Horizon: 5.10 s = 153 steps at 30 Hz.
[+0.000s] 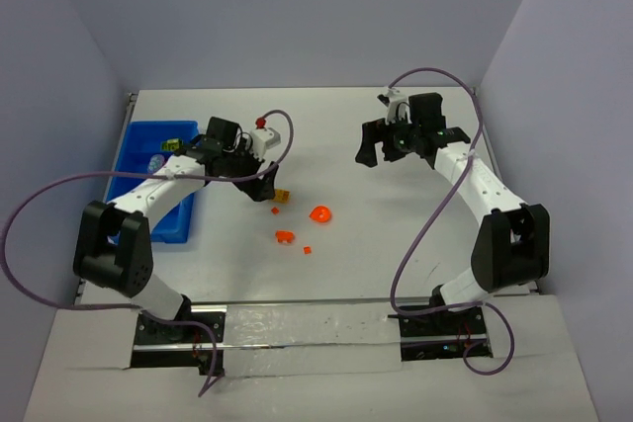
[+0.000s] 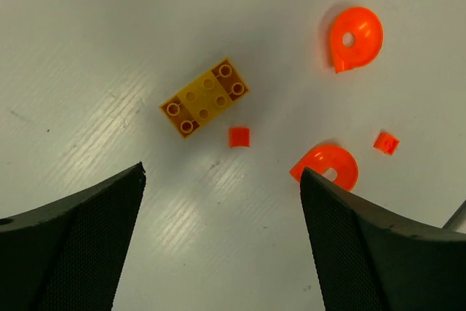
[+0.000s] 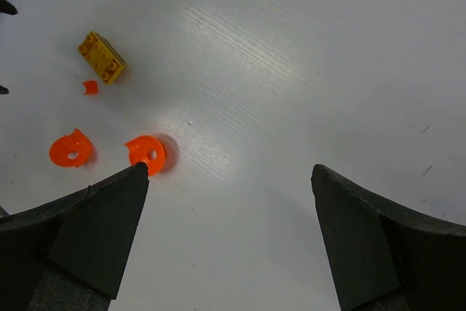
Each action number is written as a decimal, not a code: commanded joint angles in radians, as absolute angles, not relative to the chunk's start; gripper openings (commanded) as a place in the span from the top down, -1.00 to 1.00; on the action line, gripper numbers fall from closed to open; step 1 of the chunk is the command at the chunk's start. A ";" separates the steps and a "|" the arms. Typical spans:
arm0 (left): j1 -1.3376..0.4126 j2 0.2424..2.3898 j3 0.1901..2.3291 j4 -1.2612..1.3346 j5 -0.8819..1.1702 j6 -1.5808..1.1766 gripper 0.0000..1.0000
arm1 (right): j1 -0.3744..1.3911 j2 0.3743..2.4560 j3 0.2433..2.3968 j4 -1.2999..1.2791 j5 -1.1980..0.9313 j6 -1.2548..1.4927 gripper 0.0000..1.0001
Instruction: Sort the legos into containers by color
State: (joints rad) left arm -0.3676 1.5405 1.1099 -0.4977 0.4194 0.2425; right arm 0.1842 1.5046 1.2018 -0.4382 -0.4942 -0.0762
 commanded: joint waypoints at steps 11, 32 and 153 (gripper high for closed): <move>-0.345 1.801 1.368 -0.689 0.730 1.063 -0.66 | 0.175 1.517 1.200 -0.422 -0.508 -0.101 -1.00; -0.343 1.936 1.394 -0.724 0.709 1.244 -0.50 | 0.170 1.542 1.216 -0.449 -0.542 -0.106 -1.00; -0.237 1.537 1.467 -0.570 0.712 0.384 -0.98 | 0.126 1.584 1.263 -0.493 -0.482 -0.117 -1.00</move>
